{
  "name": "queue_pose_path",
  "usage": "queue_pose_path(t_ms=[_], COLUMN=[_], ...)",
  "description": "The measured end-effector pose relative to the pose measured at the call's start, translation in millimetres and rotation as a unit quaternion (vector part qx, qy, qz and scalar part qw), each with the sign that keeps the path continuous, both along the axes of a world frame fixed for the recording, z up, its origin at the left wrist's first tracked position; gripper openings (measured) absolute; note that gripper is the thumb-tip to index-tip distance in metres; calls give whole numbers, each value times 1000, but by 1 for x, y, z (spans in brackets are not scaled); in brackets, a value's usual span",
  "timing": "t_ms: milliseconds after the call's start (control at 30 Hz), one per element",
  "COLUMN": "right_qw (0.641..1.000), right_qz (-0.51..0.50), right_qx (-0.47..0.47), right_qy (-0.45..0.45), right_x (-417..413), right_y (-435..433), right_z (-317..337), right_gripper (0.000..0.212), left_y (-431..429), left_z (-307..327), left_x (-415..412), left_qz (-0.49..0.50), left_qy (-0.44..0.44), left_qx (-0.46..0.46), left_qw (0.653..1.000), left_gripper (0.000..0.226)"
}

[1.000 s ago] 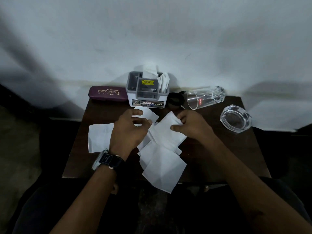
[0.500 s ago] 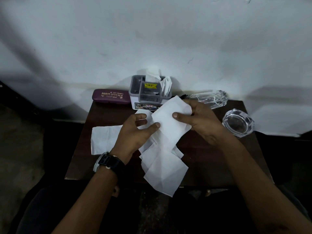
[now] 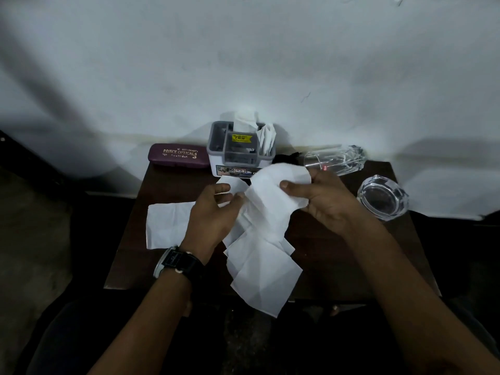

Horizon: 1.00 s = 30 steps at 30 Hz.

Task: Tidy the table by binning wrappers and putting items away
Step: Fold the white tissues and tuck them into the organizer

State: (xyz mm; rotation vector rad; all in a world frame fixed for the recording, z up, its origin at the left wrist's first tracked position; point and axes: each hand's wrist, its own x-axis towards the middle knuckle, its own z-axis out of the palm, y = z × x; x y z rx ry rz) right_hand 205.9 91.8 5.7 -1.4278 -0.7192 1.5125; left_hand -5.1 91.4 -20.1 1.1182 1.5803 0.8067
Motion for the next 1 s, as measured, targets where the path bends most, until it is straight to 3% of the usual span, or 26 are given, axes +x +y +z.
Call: queue_pose_path(t_ms=[67, 133, 233, 300, 333, 400, 500, 600, 767, 1000], right_qw=[994, 979, 963, 973, 978, 989, 992, 991, 995, 995], right_qz=[11, 19, 2, -30, -48, -69, -77, -79, -61, -54], right_qx=[35, 75, 117, 116, 111, 98, 96, 102, 74, 62], right_qy=[104, 188, 241, 199, 169, 91, -8, -44, -41, -62], right_x=[-3, -5, -9, -11, -12, -11, -9, -12, -14, -13], right_y=[-2, -4, -7, -8, -9, -12, -14, -15, -15, -16], right_z=[23, 43, 55, 48, 42, 29, 17, 16, 19, 16], right_gripper=[42, 39, 40, 48, 49, 44, 36, 32, 17, 25], left_y=[1, 4, 0, -6, -7, -7, -6, -8, -4, -1], left_z=[10, 21, 30, 33, 34, 40, 43, 44, 25, 25], left_x=[2, 5, 6, 4, 5, 9, 15, 20, 17, 19], left_qz=[42, 73, 6, -35, -38, -29, -20, -16, 48, 33], left_qy=[-49, -184, -465, -553, -559, -517, -482, -460, -340, -420], left_qx=[-4, -68, -146, -124, -112, -87, -71, -73, -48, -86], left_qw=[998, 978, 873, 823, 821, 851, 873, 885, 938, 903], left_gripper=[30, 39, 76, 81, 84, 88, 61, 53, 36, 40])
